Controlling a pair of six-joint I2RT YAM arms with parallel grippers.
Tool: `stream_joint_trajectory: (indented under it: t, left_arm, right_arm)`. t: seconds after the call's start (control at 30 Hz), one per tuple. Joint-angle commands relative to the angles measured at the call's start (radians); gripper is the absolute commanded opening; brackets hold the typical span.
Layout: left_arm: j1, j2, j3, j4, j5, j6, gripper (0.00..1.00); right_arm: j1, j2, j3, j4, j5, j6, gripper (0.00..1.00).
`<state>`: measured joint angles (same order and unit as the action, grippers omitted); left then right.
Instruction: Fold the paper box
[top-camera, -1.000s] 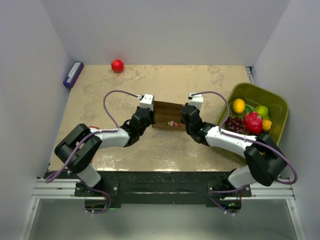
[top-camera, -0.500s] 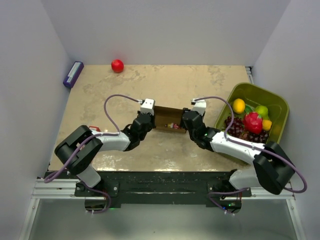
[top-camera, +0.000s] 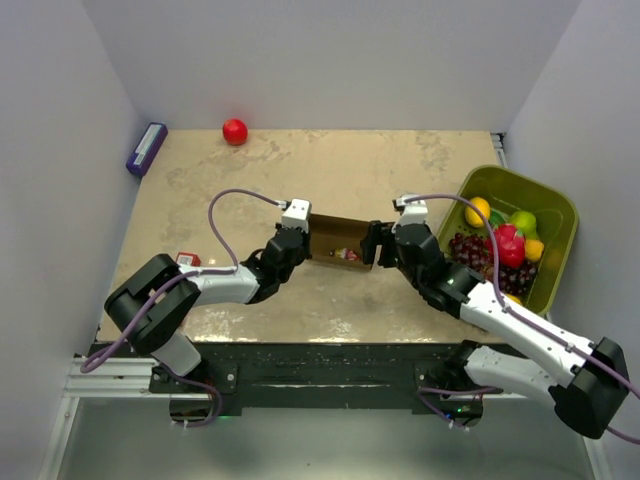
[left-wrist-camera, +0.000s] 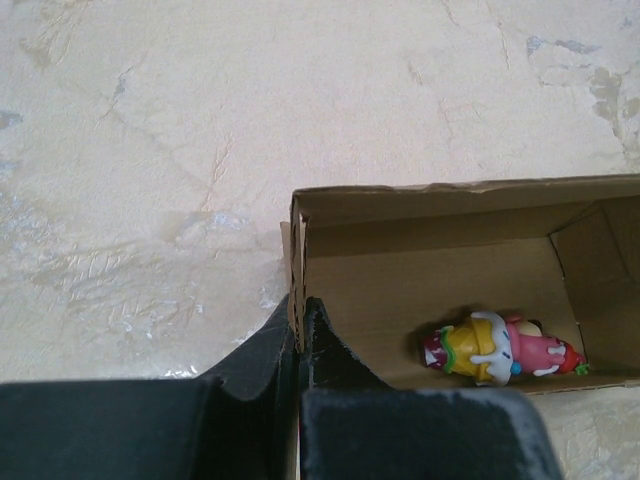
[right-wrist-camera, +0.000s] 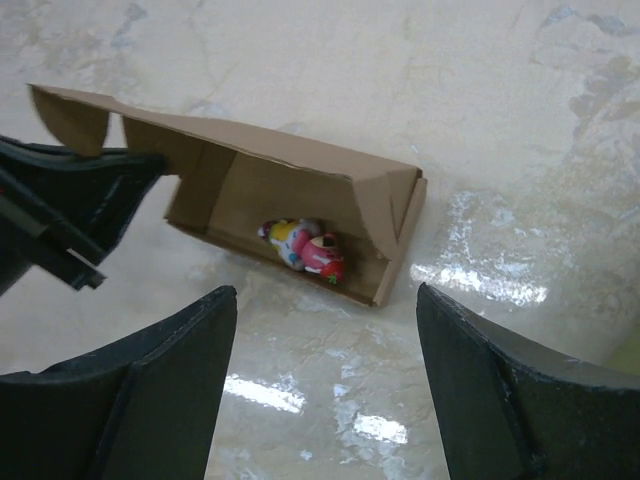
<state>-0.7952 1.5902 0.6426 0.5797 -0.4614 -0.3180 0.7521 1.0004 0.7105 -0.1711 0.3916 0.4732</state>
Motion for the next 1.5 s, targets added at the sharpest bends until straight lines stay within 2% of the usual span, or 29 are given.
stream_joint_trajectory:
  t: [0.0,0.07,0.17,0.2,0.3,0.63,0.73,0.87,1.03,1.07,1.27,1.37,1.47]
  left_arm:
    - [-0.012,0.001,-0.026,-0.162,0.015,0.014,0.03]
    - [-0.013,-0.010,-0.032,-0.156,0.018,0.014,0.05]
    - [-0.015,-0.027,-0.044,-0.144,0.029,0.028,0.13]
    - [-0.015,-0.035,-0.047,-0.144,0.029,0.033,0.19]
    - [-0.016,-0.050,-0.047,-0.142,0.026,0.043,0.34]
    - [-0.021,-0.150,-0.064,-0.165,0.050,0.043,0.59]
    - [-0.021,-0.208,-0.086,-0.170,0.066,0.056,0.71]
    - [-0.021,-0.298,-0.126,-0.179,0.165,0.086,0.82]
    - [-0.021,-0.447,-0.184,-0.251,0.320,0.105,0.86]
    - [-0.021,-0.520,-0.192,-0.267,0.354,0.102,0.87]
    - [-0.016,-0.807,-0.150,-0.428,0.406,0.033,0.85]
    - [-0.009,-0.837,-0.065,-0.487,0.368,-0.024,0.82]
    - [0.037,-0.742,0.044,-0.524,0.427,-0.046,0.81]
  right_arm:
    - [0.003,-0.014,0.137,-0.142,-0.065,-0.070,0.77]
    - [0.003,0.003,0.182,-0.172,-0.066,-0.064,0.79]
    - [0.003,0.090,0.321,-0.240,-0.051,-0.059,0.73]
    - [0.003,0.113,0.398,-0.255,-0.046,-0.053,0.71]
    - [0.003,0.185,0.481,-0.254,-0.074,-0.064,0.70]
    - [0.003,0.415,0.514,-0.110,-0.097,-0.054,0.66]
    - [-0.002,0.469,0.533,-0.093,-0.109,-0.054,0.65]
    - [-0.005,0.504,0.540,-0.085,-0.122,-0.050,0.64]
    - [-0.007,0.511,0.517,-0.077,-0.122,-0.047,0.63]
    - [-0.007,0.512,0.515,-0.077,-0.120,-0.047,0.63]
    - [-0.008,0.527,0.498,-0.071,-0.119,-0.048,0.63]
    - [-0.007,0.530,0.491,-0.068,-0.125,-0.050,0.63]
    - [-0.008,0.530,0.478,-0.064,-0.132,-0.047,0.63]
